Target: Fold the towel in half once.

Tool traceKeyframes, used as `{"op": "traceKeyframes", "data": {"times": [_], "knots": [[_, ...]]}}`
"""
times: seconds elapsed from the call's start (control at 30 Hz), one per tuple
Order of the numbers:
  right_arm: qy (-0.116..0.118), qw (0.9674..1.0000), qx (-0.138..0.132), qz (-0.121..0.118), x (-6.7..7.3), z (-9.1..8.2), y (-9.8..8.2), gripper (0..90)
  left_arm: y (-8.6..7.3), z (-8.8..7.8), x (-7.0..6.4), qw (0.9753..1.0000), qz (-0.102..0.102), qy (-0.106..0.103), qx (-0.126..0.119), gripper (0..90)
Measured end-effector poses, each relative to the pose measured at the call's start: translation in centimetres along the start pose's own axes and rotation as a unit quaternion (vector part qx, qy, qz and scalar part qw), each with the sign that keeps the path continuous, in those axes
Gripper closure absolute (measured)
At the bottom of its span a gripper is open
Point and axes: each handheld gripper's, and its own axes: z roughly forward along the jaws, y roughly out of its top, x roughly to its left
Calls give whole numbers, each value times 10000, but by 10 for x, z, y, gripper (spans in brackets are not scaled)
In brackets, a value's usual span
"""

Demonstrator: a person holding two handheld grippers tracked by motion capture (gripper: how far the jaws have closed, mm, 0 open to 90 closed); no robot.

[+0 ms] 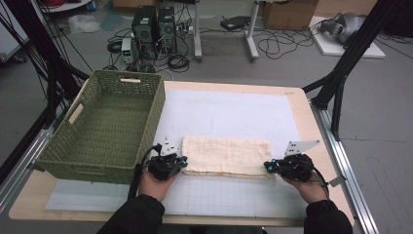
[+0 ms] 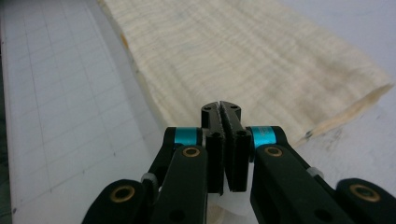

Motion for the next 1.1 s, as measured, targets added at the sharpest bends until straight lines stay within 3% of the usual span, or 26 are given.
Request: {"op": "traceKeyframes", "data": {"times": [0.13, 0.2, 0.3, 0.5, 0.8, 0.97, 1.1], "knots": [[51, 9994, 343, 69, 0, 10, -9, 868, -7, 5, -1, 9999, -13, -61, 138, 868], [31, 9996, 273, 98, 0, 10, -8, 832, -7, 5, -1, 10000, -21, -44, 56, 790], [102, 9999, -74, 116, 1, 5, -4, 823, -7, 6, 0, 9999, -7, -31, 121, 792], [181, 9994, 278, 119, 1, 20, -11, 805, -8, 7, 1, 9999, 97, -63, 93, 798], [92, 9994, -261, 210, 2, 11, -6, 674, -7, 6, -1, 9991, 373, -150, 145, 711], [-41, 9979, -554, 329, 2, 9, -4, 576, -4, 4, 2, 9992, 329, -234, 22, 618], [-119, 9982, -517, 282, 1, 11, -3, 534, -3, -1, 2, 9988, 295, -360, -163, 584]]}}
